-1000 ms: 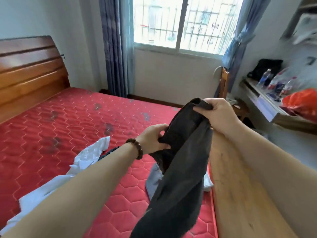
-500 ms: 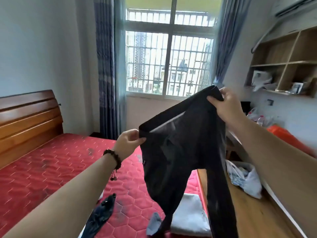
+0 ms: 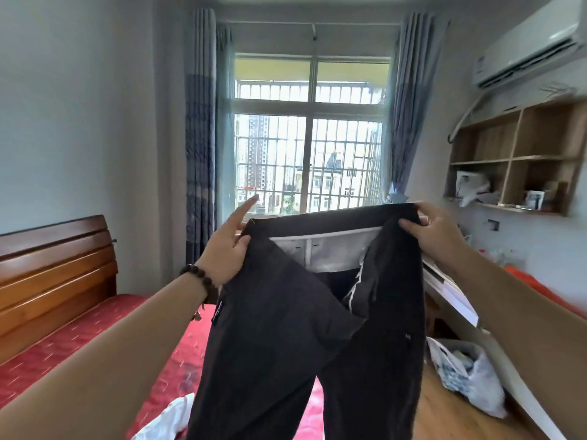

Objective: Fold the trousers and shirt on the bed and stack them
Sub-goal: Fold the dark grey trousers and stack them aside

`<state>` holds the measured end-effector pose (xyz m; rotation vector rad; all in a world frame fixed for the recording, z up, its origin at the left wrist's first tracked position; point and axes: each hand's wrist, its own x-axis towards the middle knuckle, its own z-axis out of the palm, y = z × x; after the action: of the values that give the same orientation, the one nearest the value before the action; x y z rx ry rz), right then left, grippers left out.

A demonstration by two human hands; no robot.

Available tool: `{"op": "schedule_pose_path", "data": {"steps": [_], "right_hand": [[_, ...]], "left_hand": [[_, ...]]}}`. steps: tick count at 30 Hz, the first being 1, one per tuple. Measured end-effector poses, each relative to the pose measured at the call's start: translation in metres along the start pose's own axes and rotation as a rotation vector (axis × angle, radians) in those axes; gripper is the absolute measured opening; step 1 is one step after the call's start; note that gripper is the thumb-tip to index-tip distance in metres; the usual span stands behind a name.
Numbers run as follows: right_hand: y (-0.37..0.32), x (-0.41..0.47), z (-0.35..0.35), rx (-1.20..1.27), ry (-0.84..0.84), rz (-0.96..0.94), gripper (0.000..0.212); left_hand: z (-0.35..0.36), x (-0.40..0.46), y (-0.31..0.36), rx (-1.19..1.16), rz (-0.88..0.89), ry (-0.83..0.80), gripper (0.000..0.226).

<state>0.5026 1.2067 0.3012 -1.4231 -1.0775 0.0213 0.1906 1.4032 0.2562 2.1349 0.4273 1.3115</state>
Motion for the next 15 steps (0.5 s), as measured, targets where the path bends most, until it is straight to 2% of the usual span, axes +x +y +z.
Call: {"op": "schedule_pose_path", "data": {"steps": [2, 4, 6, 9, 15], "right_hand": [[-0.005, 0.001, -0.001, -0.013, -0.067, -0.025, 0.046], [-0.009, 0.002, -0.001, -0.032, -0.160, -0.078, 0.057], [-0.012, 0.003, 0.001, -0.117, -0.217, -0.141, 0.056], [-0.013, 0.005, 0.009, -0.191, -0.206, -0.193, 0.045], [-0.005, 0.005, 0.013, -0.282, -0.125, -0.216, 0.037]], "left_hand": [[-0.005, 0.000, 0.005, 0.309, 0.180, -0.108, 0.077], [-0.012, -0.004, 0.008, 0.501, 0.226, -0.241, 0.074], [-0.018, -0.008, 0.008, 0.627, 0.213, -0.340, 0.066], [-0.025, -0.013, 0.009, 0.804, 0.192, -0.423, 0.038], [-0.034, -0.039, 0.008, 0.940, 0.151, -0.617, 0.025]]}}
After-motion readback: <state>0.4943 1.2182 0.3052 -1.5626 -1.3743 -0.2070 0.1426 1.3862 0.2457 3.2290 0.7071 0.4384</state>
